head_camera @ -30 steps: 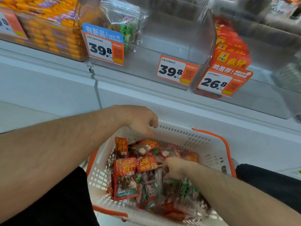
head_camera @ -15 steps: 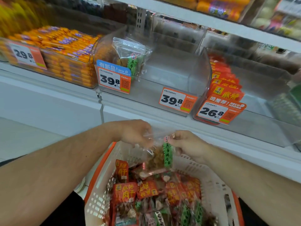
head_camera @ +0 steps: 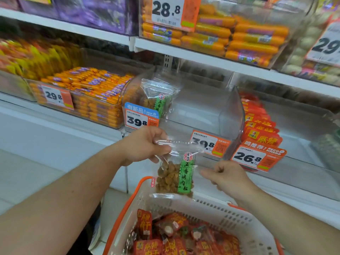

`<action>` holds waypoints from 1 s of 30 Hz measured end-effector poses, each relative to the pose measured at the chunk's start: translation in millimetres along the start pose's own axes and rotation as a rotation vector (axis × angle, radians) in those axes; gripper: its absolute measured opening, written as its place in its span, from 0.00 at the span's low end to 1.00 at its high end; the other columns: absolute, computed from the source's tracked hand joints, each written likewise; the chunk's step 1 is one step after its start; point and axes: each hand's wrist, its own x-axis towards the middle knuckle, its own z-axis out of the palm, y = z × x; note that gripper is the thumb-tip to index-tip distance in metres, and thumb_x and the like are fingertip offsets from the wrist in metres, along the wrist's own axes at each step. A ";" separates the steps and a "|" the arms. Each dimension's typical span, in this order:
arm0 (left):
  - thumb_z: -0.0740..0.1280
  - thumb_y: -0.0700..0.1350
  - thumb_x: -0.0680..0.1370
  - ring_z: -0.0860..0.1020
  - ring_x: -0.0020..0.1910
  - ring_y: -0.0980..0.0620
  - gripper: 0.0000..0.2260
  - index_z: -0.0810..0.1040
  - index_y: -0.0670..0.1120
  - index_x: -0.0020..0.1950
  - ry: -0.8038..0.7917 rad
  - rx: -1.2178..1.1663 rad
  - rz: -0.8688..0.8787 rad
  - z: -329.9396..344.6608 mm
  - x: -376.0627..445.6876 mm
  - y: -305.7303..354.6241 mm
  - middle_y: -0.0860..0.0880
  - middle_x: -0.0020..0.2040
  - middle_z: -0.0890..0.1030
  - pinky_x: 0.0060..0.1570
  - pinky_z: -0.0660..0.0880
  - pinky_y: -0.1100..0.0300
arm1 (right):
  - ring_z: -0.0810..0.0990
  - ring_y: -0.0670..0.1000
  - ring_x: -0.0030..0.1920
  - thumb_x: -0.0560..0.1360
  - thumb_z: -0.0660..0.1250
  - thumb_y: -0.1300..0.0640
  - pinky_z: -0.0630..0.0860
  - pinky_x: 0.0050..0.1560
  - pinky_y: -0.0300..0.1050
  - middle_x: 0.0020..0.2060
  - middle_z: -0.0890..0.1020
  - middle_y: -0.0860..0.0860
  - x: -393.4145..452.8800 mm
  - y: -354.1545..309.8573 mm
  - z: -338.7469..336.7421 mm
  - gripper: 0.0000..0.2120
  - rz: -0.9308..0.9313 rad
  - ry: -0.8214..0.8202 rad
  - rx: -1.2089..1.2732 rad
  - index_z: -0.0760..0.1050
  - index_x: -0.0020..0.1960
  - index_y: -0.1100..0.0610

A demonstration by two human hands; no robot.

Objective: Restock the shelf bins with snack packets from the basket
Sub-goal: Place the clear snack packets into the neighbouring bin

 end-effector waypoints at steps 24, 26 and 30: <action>0.75 0.46 0.67 0.63 0.71 0.44 0.40 0.60 0.47 0.76 0.837 0.523 -0.008 -60.2 28.3 -15.4 0.46 0.72 0.67 0.68 0.63 0.43 | 0.82 0.45 0.47 0.72 0.75 0.52 0.75 0.51 0.42 0.42 0.84 0.41 66.6 -161.4 8.4 0.04 -0.548 0.166 0.008 0.82 0.46 0.45; 0.77 0.53 0.65 0.52 0.77 0.47 0.51 0.50 0.48 0.79 0.747 0.588 -0.079 -54.0 33.6 -22.4 0.48 0.78 0.53 0.72 0.54 0.39 | 0.82 0.47 0.49 0.73 0.74 0.50 0.76 0.53 0.45 0.44 0.85 0.45 93.5 -162.0 19.4 0.06 -0.457 0.143 -0.047 0.84 0.50 0.49; 0.78 0.61 0.64 0.46 0.78 0.50 0.57 0.46 0.47 0.80 0.786 0.577 -0.042 -46.7 40.1 -28.0 0.49 0.79 0.49 0.73 0.51 0.40 | 0.80 0.48 0.41 0.77 0.70 0.51 0.78 0.44 0.44 0.41 0.83 0.50 133.4 -160.7 47.2 0.09 -0.299 0.039 -0.061 0.82 0.46 0.56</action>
